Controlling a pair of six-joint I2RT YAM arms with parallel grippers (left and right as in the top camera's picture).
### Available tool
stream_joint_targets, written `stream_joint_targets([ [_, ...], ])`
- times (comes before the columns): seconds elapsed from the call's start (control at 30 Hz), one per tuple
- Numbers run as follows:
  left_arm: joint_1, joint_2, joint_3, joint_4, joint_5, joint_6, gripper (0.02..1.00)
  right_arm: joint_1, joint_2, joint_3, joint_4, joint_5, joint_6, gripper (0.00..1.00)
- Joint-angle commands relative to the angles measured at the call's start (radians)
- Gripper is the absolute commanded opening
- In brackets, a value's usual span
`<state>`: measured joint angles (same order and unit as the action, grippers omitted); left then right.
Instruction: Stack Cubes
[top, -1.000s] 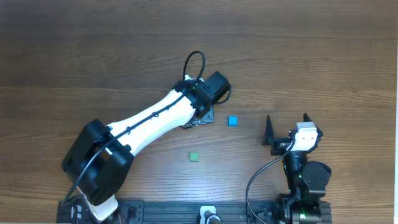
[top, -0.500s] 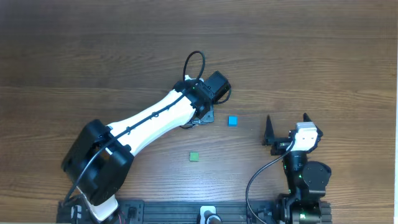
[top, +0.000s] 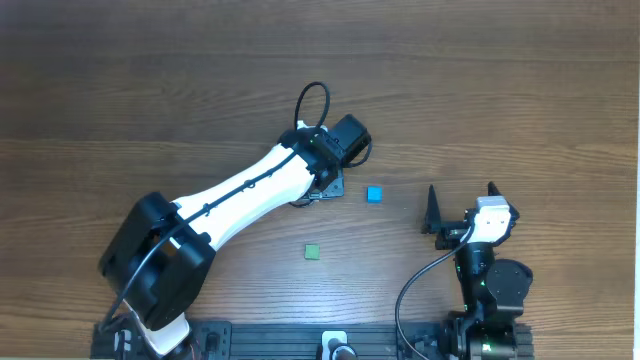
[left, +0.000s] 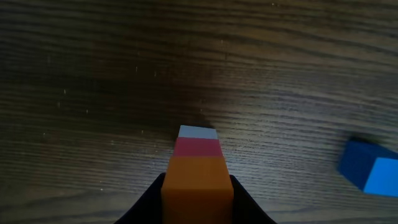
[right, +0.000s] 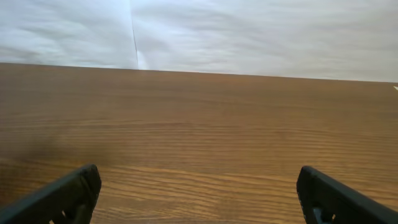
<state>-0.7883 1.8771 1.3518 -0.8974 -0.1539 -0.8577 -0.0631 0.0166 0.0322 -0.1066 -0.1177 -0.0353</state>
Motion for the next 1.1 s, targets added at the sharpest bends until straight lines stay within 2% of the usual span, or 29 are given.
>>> stream_joint_targets([
  [0.03, 0.001, 0.017, -0.006, -0.003, 0.008, -0.015, 0.308, -0.003, -0.004, -0.008, 0.002, 0.006, -0.007, 0.993],
  [0.13, 0.001, 0.017, -0.006, -0.003, 0.008, -0.015, 0.351, -0.003, -0.004, -0.008, 0.002, 0.006, -0.007, 0.993],
  [0.37, 0.001, 0.017, -0.006, -0.003, 0.008, -0.015, 0.373, -0.003, -0.004, -0.008, 0.002, 0.006, -0.007, 0.993],
  [0.4, 0.001, 0.017, -0.006, -0.003, 0.008, -0.015, 0.402, -0.003, -0.004, -0.008, 0.002, 0.006, -0.007, 0.991],
  [0.5, 0.001, 0.016, -0.006, 0.011, 0.006, -0.015, 0.568, -0.003, -0.004, -0.008, 0.002, 0.006, -0.007, 0.993],
  [0.6, 0.008, 0.012, -0.006, 0.056, -0.018, -0.015, 0.982, -0.003, -0.004, -0.008, 0.002, 0.006, -0.007, 0.991],
  [0.73, 0.075, -0.008, -0.006, 0.134, -0.030, -0.013, 1.000, -0.003, -0.004, -0.008, 0.002, 0.006, -0.007, 0.991],
  [0.87, 0.234, -0.100, -0.006, 0.229, -0.035, 0.063, 0.998, -0.003, -0.004, -0.008, 0.002, 0.006, -0.007, 0.991],
  [1.1, 0.467, -0.333, -0.008, 0.224, -0.078, 0.130, 0.998, -0.003, -0.004, -0.008, 0.002, 0.006, -0.007, 0.993],
])
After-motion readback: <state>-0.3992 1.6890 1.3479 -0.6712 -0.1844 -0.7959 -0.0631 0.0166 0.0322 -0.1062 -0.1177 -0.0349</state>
